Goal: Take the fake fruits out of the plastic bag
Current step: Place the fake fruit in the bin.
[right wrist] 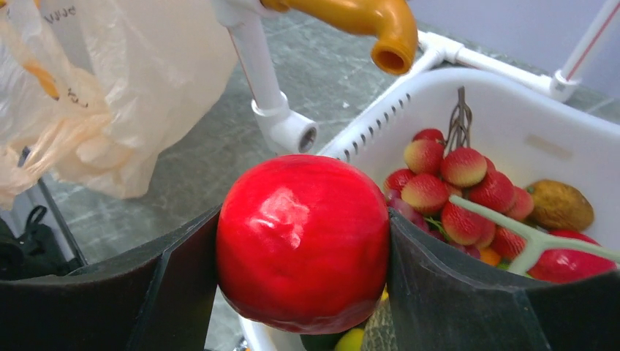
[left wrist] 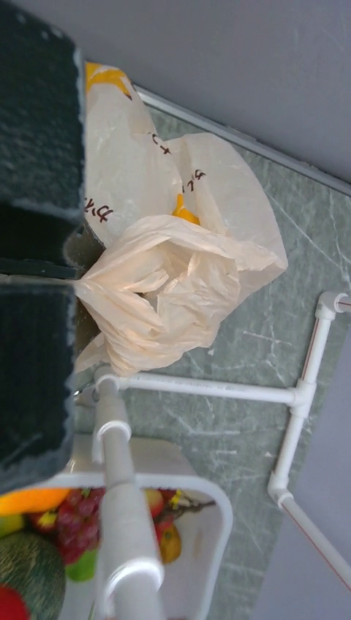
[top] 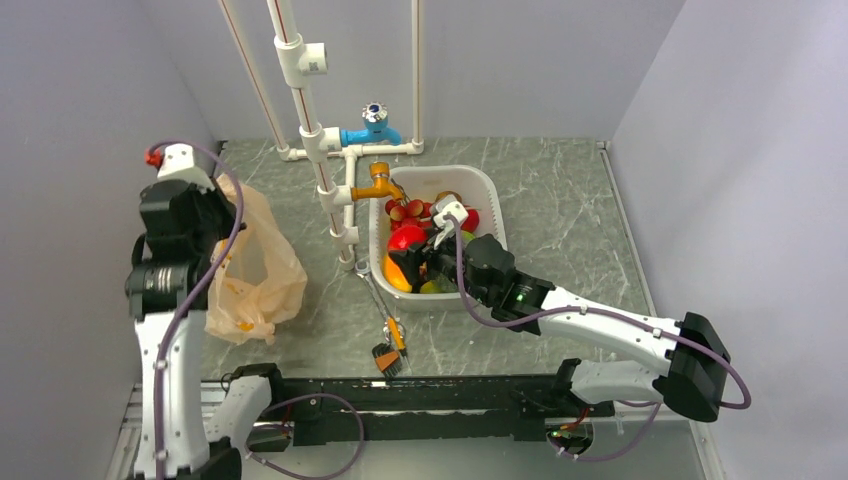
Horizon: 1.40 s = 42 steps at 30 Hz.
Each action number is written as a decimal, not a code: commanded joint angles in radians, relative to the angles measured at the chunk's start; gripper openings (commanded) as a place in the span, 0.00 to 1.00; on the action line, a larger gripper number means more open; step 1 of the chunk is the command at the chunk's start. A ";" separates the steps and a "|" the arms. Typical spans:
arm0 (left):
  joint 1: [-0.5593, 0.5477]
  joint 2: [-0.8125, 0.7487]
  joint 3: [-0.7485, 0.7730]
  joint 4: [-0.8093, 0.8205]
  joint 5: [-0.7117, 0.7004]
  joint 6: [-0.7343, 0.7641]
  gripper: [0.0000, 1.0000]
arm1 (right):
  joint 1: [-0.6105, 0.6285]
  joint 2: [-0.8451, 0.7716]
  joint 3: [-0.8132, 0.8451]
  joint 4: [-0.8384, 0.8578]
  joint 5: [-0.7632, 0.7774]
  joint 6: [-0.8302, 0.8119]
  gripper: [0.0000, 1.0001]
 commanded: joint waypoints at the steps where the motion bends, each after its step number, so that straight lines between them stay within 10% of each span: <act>1: -0.002 0.100 -0.022 0.131 -0.026 0.083 0.00 | -0.008 -0.044 0.015 -0.039 0.061 -0.014 0.00; 9: -0.002 0.231 -0.119 0.200 -0.112 0.128 0.11 | -0.027 0.014 0.082 -0.135 0.151 0.007 0.00; 13: -0.002 0.171 -0.262 0.287 -0.153 0.119 0.53 | -0.030 0.075 0.137 -0.190 0.137 0.010 0.00; 21: -0.017 0.133 -0.299 0.272 -0.186 0.103 0.99 | -0.030 0.165 0.182 -0.265 0.110 0.018 0.14; 42: -0.089 0.023 -0.345 0.327 -0.254 0.133 0.95 | -0.031 0.204 0.224 -0.357 0.112 0.021 0.95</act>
